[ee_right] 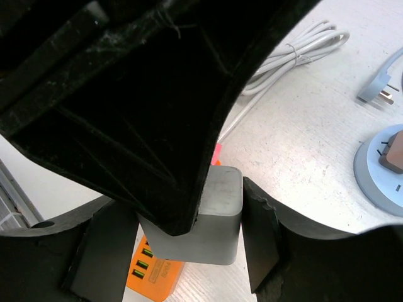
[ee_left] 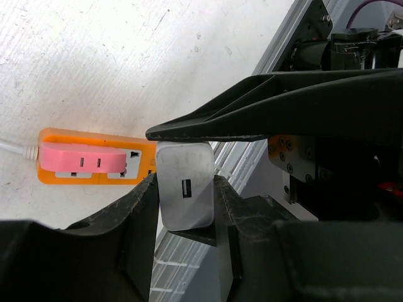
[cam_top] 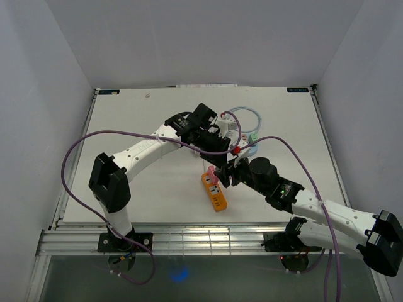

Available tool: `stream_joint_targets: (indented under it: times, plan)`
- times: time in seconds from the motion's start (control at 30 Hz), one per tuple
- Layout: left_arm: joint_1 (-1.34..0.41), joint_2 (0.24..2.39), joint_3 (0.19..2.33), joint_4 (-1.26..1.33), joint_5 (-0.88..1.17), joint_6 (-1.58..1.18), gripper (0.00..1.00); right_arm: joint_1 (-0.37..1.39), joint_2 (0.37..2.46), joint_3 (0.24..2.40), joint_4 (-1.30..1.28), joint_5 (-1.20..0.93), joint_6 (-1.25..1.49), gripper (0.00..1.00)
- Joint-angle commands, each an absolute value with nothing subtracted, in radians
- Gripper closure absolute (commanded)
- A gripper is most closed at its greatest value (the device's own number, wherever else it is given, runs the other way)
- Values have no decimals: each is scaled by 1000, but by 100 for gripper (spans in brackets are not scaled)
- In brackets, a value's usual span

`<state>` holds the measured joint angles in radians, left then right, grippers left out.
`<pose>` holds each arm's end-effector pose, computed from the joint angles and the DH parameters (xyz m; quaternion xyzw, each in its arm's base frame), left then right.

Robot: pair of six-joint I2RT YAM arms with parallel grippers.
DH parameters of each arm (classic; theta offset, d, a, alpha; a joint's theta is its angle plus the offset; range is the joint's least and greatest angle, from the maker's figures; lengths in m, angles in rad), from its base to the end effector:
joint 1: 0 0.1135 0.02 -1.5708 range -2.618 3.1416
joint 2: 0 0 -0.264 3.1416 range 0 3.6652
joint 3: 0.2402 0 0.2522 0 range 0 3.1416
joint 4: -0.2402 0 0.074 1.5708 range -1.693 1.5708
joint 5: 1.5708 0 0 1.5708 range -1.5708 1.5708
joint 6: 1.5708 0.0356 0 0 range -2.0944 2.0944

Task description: Insert the plug

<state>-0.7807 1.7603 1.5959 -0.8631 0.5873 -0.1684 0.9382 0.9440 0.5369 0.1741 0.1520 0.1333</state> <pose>0.2524 -0.2778 0.3032 0.3520 0.8558 -0.3654 0.1010 0.1345 0.1743 0.2602 -0.2631 0.7382 0.2644 0.5621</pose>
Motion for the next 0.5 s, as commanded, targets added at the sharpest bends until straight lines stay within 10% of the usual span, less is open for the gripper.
stream_joint_targets:
  times: [0.0, 0.27, 0.47]
  plan:
    - [-784, 1766, 1614, -850, 647, -140, 86, 942, 928, 597, 247, 144, 132, 77]
    - [-782, 1737, 1611, -841, 614, -129, 100, 942, 898, 581, 219, 179, 153, 17]
    - [-784, 1668, 1557, -802, 546, -127, 100, 940, 795, 537, 203, 189, 169, 4]
